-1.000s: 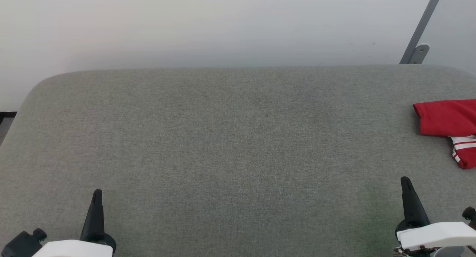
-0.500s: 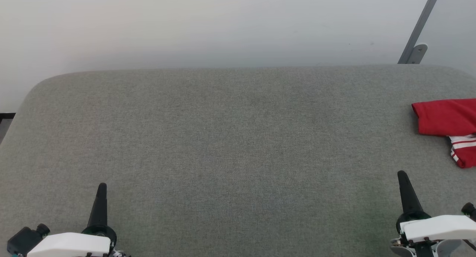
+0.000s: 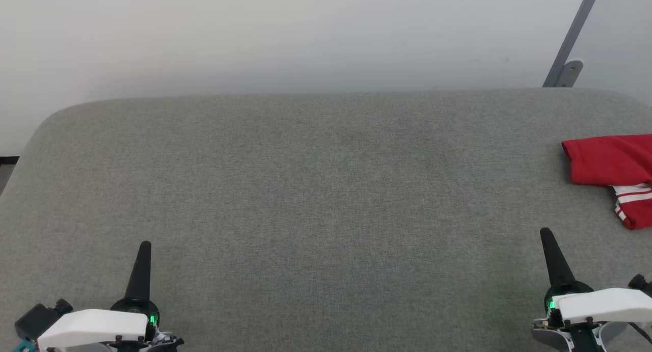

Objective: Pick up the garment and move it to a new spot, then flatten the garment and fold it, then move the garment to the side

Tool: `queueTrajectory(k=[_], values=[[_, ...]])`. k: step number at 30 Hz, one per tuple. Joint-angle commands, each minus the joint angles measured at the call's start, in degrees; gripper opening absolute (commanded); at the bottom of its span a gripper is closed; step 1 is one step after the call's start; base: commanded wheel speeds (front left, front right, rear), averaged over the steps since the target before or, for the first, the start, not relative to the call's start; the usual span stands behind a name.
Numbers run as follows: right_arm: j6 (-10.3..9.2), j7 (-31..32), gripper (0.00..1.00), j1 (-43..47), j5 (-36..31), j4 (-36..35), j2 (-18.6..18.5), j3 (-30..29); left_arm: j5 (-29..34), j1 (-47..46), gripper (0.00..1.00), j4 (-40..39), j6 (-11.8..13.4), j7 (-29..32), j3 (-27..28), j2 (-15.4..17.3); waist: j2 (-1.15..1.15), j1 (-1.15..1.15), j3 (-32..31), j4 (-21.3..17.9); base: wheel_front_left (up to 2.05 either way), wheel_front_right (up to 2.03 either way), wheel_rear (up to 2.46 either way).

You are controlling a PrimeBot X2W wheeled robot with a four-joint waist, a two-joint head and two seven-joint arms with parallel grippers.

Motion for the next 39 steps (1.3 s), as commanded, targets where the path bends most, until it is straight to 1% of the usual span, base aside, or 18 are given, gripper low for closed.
queueTrajectory(k=[1,25,39], values=[[0.01,0.46,0.0,-1.12,1.2,-0.25,-0.01,-0.21,-0.8,-1.02,0.0,-0.16,-0.19,0.43,0.26,0.02,0.0,0.0,-0.01,-0.02,0.0,0.0,0.0],[0.0,3.52,0.0,-2.95,12.28,0.69,0.66,-0.41,-10.51,-3.66,0.0,1.39,-0.25,3.56,0.57,-1.07,0.0,0.0,-0.15,-0.46,0.0,0.0,0.0],[0.0,5.02,0.0,-3.92,17.39,1.16,0.97,-0.5,-14.62,-4.81,0.0,2.14,-0.29,5.09,0.72,-1.66,0.0,0.0,-0.23,-0.7,0.0,0.0,0.0]])
